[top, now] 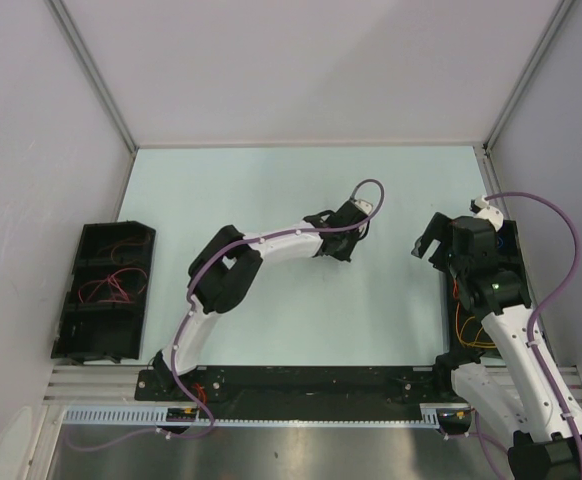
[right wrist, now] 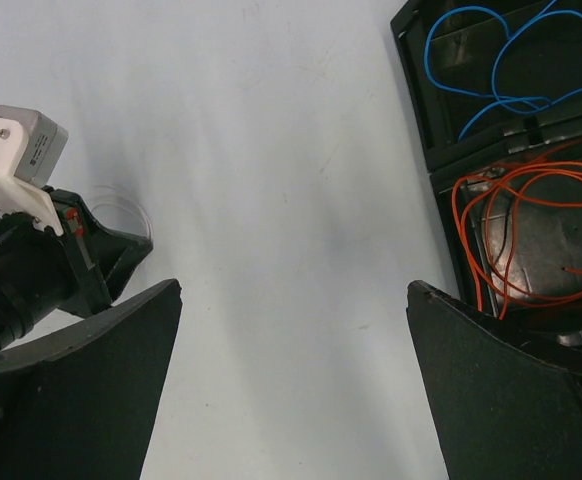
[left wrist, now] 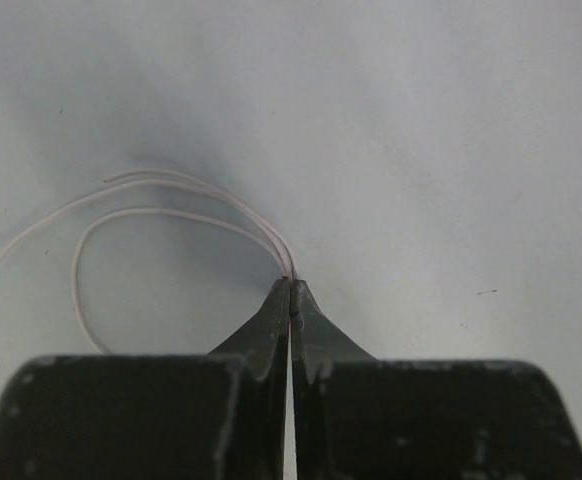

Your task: Untangle the cables

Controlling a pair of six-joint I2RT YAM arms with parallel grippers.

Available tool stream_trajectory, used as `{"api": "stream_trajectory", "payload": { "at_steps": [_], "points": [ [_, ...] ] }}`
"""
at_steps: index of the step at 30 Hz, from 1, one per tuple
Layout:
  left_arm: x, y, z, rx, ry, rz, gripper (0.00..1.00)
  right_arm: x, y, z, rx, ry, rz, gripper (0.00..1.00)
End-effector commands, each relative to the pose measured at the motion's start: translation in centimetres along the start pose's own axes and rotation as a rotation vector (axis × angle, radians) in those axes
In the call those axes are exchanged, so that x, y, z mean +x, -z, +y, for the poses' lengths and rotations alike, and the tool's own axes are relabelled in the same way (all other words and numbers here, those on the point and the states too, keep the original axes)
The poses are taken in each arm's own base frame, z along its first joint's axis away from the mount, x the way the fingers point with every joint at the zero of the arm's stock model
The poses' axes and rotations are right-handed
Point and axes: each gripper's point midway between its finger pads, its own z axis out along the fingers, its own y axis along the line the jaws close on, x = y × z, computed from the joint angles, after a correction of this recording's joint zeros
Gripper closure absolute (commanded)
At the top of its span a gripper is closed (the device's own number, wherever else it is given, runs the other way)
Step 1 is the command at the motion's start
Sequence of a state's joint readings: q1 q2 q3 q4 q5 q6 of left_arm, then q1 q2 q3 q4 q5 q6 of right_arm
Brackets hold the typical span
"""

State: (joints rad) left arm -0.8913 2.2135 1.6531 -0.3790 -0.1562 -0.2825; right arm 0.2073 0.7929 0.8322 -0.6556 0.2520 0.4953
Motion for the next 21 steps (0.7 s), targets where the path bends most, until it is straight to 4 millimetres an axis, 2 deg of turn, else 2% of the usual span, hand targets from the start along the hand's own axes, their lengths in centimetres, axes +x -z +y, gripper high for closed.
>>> {"api": "stream_trajectory", "payload": {
  "at_steps": [1, 3, 5, 6, 8, 9, 12, 13, 15, 16, 18, 19, 21],
  "points": [
    [-0.8, 3.5, 1.1, -0.069, 0.019, 0.037, 1.00, -1.1, 0.5, 0.6, -0.037, -0.011, -0.044, 0.00],
    [-3.6, 6.5, 1.4, -0.065, 0.041, -0.026, 1.00, -1.2, 0.7, 0.7, -0.044, -0.019, -0.050, 0.00],
    [-4.9, 8.7, 1.8, -0.057, 0.063, -0.054, 1.00, -1.3, 0.8, 0.9, -0.054, -0.025, -0.052, 0.00],
    [-6.1, 10.5, 2.0, -0.045, 0.074, -0.088, 1.00, -1.2, 0.8, 1.0, -0.061, -0.027, -0.049, 0.00],
    [-6.6, 12.4, 2.8, -0.051, 0.088, -0.103, 1.00, -1.2, 0.9, 1.2, -0.067, -0.032, -0.047, 0.00],
    [-7.4, 14.2, 3.2, -0.050, 0.100, -0.135, 1.00, -1.1, 0.9, 1.2, -0.070, -0.034, -0.045, 0.00],
    [-7.2, 16.6, 4.4, -0.085, 0.109, -0.145, 1.00, -1.1, 1.0, 1.3, -0.076, -0.038, -0.045, 0.00],
    [-7.5, 18.2, 4.7, -0.089, 0.114, -0.165, 1.00, -1.2, 1.1, 1.3, -0.078, -0.038, -0.046, 0.00],
    [-7.1, 19.5, 5.6, -0.113, 0.121, -0.173, 1.00, -1.2, 1.2, 1.4, -0.088, -0.042, -0.047, 0.00],
    [-7.1, 21.0, 5.9, -0.115, 0.125, -0.189, 1.00, -1.2, 1.3, 1.5, -0.090, -0.044, -0.048, 0.00],
    [-6.6, 22.2, 6.7, -0.144, 0.127, -0.193, 1.00, -1.2, 1.4, 1.6, -0.098, -0.047, -0.049, 0.00],
    [-6.5, 23.8, 7.4, -0.161, 0.131, -0.205, 1.00, -1.2, 1.5, 1.6, -0.102, -0.048, -0.049, 0.00],
    [-6.0, 25.7, 8.7, -0.209, 0.132, -0.215, 1.00, -1.2, 1.7, 1.8, -0.111, -0.052, -0.050, 0.00]
  ]
}}
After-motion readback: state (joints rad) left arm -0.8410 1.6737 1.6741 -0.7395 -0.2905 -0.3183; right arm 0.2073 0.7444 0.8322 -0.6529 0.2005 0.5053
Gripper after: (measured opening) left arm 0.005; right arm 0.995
